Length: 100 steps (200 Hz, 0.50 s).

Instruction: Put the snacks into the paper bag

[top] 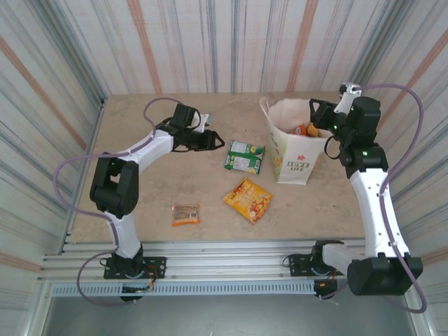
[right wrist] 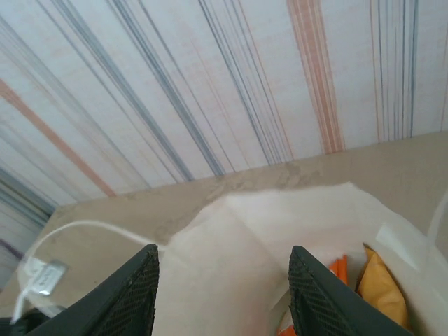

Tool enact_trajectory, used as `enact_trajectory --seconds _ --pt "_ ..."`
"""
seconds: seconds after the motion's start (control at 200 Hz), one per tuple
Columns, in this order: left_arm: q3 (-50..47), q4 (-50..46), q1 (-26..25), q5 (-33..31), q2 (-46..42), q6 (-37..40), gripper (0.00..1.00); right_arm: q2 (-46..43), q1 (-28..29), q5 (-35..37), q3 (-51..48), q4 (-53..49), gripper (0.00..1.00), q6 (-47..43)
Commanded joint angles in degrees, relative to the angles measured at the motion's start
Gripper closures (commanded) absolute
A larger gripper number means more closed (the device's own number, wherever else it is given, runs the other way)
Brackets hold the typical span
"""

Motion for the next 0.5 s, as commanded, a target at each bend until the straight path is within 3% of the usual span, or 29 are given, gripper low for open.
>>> enact_trajectory --seconds 0.0,0.496 --pt "2.18 1.11 0.35 1.93 2.73 -1.07 0.38 -3.46 0.01 -2.9 -1.8 0.04 0.49 -1.6" --pt "12.67 2.61 0.44 6.22 18.23 -3.74 0.39 -7.93 5.3 -8.3 -5.42 -2.75 0.49 -7.16"
